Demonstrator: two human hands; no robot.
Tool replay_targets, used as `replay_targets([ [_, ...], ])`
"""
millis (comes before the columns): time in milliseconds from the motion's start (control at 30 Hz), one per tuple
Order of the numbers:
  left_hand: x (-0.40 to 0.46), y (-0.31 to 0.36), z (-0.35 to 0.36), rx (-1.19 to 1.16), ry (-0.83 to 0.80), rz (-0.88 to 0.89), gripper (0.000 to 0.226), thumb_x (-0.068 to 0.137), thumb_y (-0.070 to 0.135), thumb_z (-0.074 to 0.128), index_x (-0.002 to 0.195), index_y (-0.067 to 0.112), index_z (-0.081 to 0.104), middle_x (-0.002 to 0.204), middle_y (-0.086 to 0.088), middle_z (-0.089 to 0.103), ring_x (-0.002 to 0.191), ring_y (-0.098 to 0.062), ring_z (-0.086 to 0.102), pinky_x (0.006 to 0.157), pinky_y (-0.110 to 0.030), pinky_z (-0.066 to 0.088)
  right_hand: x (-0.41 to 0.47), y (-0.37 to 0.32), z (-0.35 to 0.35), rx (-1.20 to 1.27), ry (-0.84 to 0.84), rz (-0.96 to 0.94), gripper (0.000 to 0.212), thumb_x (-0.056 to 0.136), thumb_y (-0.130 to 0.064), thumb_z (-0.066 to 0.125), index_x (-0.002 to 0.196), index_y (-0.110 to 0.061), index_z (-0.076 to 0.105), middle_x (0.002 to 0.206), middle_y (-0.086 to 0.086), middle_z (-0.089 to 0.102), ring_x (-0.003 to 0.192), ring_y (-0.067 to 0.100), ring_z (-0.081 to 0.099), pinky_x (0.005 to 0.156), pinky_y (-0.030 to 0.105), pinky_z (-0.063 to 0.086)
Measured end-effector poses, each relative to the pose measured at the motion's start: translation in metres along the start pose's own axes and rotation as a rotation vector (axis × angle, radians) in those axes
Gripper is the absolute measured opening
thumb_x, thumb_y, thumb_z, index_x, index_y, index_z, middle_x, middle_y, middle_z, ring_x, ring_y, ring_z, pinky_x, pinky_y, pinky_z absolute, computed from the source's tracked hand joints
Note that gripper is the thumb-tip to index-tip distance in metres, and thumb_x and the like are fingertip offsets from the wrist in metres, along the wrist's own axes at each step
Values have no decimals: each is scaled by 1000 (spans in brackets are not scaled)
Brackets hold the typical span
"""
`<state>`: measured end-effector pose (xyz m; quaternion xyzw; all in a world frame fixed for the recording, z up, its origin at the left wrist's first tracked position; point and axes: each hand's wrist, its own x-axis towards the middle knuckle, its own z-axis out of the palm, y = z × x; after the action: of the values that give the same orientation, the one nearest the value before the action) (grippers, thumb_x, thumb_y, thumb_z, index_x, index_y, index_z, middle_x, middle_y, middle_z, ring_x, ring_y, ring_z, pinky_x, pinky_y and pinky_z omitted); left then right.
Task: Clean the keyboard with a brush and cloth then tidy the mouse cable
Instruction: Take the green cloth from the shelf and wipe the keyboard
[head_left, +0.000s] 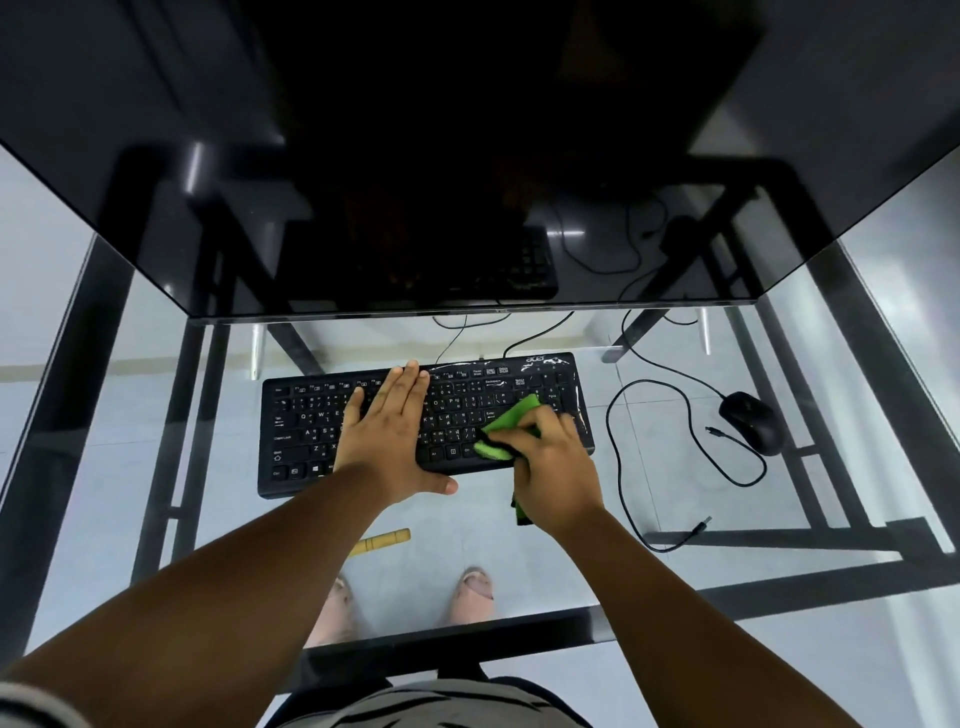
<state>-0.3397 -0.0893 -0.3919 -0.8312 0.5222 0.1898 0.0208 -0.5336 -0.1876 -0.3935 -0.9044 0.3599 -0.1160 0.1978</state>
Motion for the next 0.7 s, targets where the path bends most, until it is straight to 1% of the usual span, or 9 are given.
replay_targets([
  [67, 0, 0, 0, 1, -3, -2, 140, 55, 88, 58, 153, 22, -16, 159, 8, -25, 147, -10, -21, 120, -48, -6, 2, 4, -2, 0, 52, 108, 42, 79, -2, 58, 106, -30, 72, 104, -2, 51, 96, 22, 45, 57, 33, 52],
  [133, 0, 0, 0, 3, -3, -2, 140, 55, 88, 58, 153, 22, -16, 159, 8, -25, 147, -10, -20, 120, -48, -6, 3, 2, -1, 2, 87, 165, 45, 77, 1, 57, 108, -29, 71, 107, -2, 50, 97, 23, 44, 62, 34, 53],
  [267, 0, 0, 0, -2, 0, -2, 140, 54, 89, 57, 153, 22, -16, 160, 8, -24, 147, -10, -20, 120, -48, -5, 1, -8, 4, 18, 24, 34, 46, 81, -1, 56, 114, -30, 70, 105, -2, 50, 93, 21, 42, 68, 32, 50],
  [333, 0, 0, -1, -2, 1, -1, 140, 54, 88, 58, 153, 22, -16, 160, 8, -24, 147, -10, -20, 120, -48, -5, 3, -6, 2, 29, -25, -28, 44, 81, -2, 56, 111, -30, 71, 102, -3, 51, 92, 21, 43, 69, 32, 50],
  [400, 0, 0, -1, 0, 3, 1, 139, 55, 88, 58, 153, 22, -16, 160, 8, -24, 147, -11, -20, 120, -48, -6, 4, 2, -2, 33, -31, -38, 44, 79, -1, 56, 105, -32, 73, 100, -5, 51, 92, 20, 44, 69, 30, 49],
  [467, -2, 0, -1, 8, 7, 8, 138, 56, 89, 55, 153, 21, -16, 160, 6, -24, 147, -12, -21, 120, -48, -6, 1, 13, -6, 55, 61, 34, 41, 77, -2, 55, 100, -29, 74, 99, -4, 53, 93, 21, 47, 71, 29, 49],
  [567, -2, 5, -3, -11, 30, 2, 136, 56, 93, 48, 154, 20, -12, 162, 4, -17, 148, -15, -17, 120, -48, -5, -8, 34, -12, 121, 269, 247, 41, 76, 1, 56, 103, -25, 74, 106, 1, 56, 95, 26, 50, 80, 34, 50],
  [633, 0, 11, -5, -30, 52, -2, 137, 54, 94, 49, 154, 20, -9, 162, 2, -11, 149, -18, -12, 121, -48, -3, -15, 44, -16, 87, 284, 318, 40, 76, 1, 60, 105, -24, 73, 109, 1, 57, 95, 27, 50, 75, 39, 53],
  [700, 4, 18, -5, -20, 48, 16, 139, 53, 92, 52, 154, 20, -10, 163, 2, -10, 149, -18, -11, 120, -48, -4, -20, 50, -18, 52, 224, 322, 40, 77, -1, 60, 106, -26, 72, 111, -3, 58, 95, 25, 51, 67, 38, 54],
])
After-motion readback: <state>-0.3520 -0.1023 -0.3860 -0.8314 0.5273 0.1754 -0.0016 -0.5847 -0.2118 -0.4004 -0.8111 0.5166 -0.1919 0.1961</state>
